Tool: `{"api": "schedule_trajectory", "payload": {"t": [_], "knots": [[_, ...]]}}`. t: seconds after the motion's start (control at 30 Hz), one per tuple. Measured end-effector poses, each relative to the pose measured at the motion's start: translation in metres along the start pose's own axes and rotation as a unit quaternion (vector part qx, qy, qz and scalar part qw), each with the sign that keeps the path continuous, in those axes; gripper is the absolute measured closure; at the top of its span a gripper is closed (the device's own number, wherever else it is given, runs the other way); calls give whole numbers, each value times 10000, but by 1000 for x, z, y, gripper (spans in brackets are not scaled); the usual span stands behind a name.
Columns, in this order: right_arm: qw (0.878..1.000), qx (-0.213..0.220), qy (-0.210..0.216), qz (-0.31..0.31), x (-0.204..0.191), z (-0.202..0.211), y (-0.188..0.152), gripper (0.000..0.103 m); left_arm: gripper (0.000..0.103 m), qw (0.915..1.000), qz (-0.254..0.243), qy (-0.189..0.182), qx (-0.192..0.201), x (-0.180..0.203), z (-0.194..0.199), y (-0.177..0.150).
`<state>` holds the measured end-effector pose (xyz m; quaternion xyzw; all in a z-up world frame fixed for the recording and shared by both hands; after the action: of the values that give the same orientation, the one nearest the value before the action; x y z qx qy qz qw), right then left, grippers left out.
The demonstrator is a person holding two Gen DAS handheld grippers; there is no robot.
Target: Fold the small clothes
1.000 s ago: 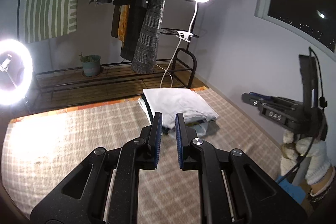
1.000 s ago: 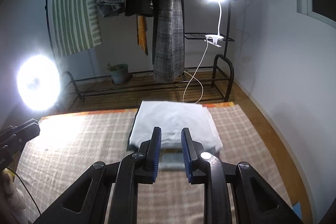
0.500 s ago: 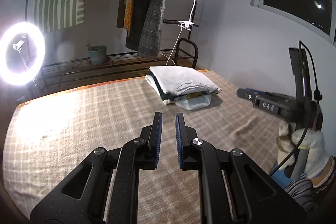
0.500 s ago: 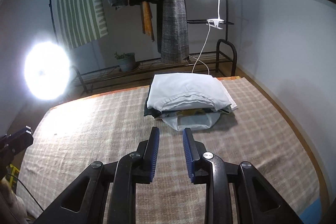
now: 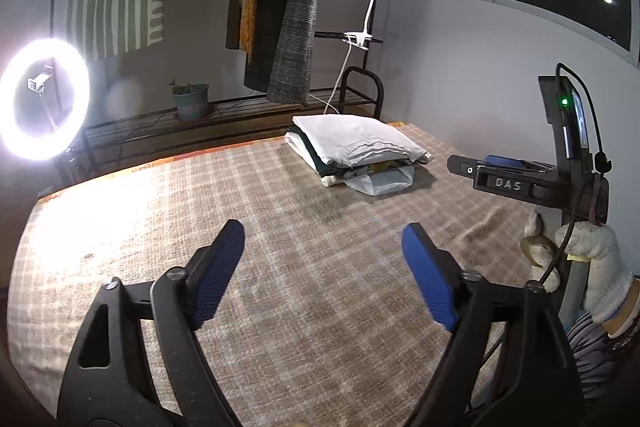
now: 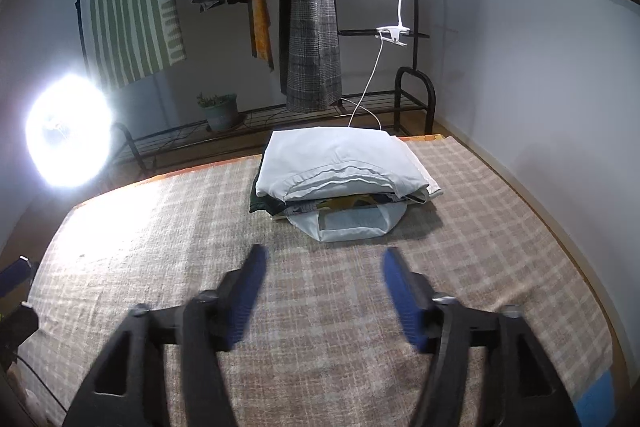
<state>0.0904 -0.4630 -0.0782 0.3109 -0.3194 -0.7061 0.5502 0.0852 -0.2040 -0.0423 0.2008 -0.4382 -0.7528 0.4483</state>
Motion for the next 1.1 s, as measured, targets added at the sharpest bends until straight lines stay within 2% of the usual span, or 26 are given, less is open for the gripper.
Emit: {"api": "schedule_trajectory", "payload": {"t": [0.03, 0.17, 0.27, 0.43, 1.1], "knots": [[10000, 29, -2, -17, 1, 0, 0, 15, 15, 10000, -20, 61, 13, 0, 0, 0], [9996, 260, 47, -58, 2, 3, 3, 0, 10, 9997, -65, 250, 31, -2, 1, -2], [9993, 373, 101, -12, -1, 5, 5, 0, 7, 9994, -46, 328, 52, -3, 3, -2], [9989, 384, 216, 129, -10, 5, 5, 0, 4, 9978, 6, 659, 8, -8, 2, -1], [9994, 328, 91, 100, -3, 3, -1, 0, 3, 9968, 103, 765, -186, -10, 0, -8]]}}
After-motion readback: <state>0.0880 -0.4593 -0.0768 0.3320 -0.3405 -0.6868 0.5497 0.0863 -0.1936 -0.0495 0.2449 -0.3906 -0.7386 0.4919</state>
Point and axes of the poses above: each gripper's, at about its wrist camera, not at the fingertips, and z roughly against the way its jaws point, x to its right, y to its top, the point moved 4 cm from there along -z, roughly the way its jaws point, and after that the axes turned 1 degree about y, right-handed, at the moved point
